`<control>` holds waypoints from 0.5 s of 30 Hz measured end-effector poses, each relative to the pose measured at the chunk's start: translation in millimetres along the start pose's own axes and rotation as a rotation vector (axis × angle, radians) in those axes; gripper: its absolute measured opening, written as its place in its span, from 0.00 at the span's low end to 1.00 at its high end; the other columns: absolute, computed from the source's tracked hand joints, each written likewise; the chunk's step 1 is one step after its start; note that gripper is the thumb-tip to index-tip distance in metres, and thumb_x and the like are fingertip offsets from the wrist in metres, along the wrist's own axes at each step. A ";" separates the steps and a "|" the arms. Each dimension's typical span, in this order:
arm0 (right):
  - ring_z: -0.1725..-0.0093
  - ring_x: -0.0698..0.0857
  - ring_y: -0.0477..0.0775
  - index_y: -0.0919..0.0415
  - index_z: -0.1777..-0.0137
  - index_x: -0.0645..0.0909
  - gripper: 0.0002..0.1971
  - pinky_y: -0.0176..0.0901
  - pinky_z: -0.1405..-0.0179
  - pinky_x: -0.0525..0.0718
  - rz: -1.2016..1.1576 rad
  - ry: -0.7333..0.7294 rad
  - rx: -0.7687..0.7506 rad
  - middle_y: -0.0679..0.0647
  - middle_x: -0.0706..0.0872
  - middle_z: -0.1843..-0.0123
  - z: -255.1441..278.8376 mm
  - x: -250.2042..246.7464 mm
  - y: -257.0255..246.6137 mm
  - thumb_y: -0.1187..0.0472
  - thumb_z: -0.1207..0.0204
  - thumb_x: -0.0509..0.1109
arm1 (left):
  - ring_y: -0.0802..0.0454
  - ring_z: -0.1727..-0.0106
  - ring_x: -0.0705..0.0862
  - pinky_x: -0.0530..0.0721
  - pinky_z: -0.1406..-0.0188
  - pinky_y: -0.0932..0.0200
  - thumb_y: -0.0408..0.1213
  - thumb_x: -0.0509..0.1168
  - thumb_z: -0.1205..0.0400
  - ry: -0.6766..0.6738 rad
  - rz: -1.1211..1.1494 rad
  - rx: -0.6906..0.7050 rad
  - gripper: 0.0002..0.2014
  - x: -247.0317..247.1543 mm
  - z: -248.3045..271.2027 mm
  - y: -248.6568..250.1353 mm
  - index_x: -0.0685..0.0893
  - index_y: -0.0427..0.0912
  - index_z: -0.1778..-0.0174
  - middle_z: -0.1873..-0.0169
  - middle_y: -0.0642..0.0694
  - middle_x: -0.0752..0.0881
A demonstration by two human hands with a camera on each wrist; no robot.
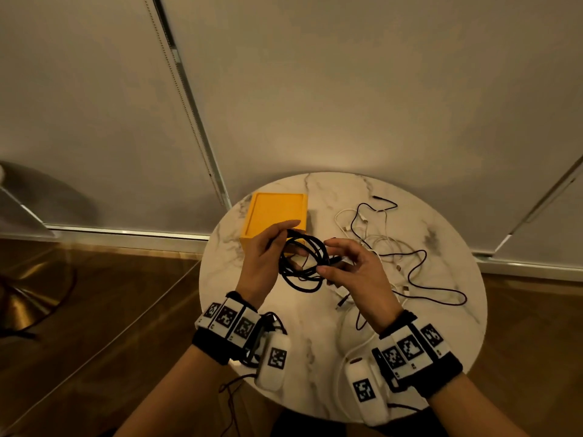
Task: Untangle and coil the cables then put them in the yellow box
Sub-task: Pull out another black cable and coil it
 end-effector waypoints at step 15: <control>0.55 0.89 0.52 0.53 0.48 0.83 0.08 0.47 0.70 0.83 0.205 0.040 0.063 0.51 0.86 0.47 4.4 -7.7 37.9 0.54 0.26 0.75 | 0.48 0.65 0.87 0.87 0.73 0.53 0.32 0.62 0.16 -0.038 0.088 -0.253 0.09 -33.2 28.6 -46.1 0.87 0.36 0.45 0.62 0.41 0.89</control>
Point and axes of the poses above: each hand's wrist, its own z-axis away from the middle knuckle, its own x-axis out of the palm, y = z × x, the point moved 8 cm from there along -z, towards the middle knuckle
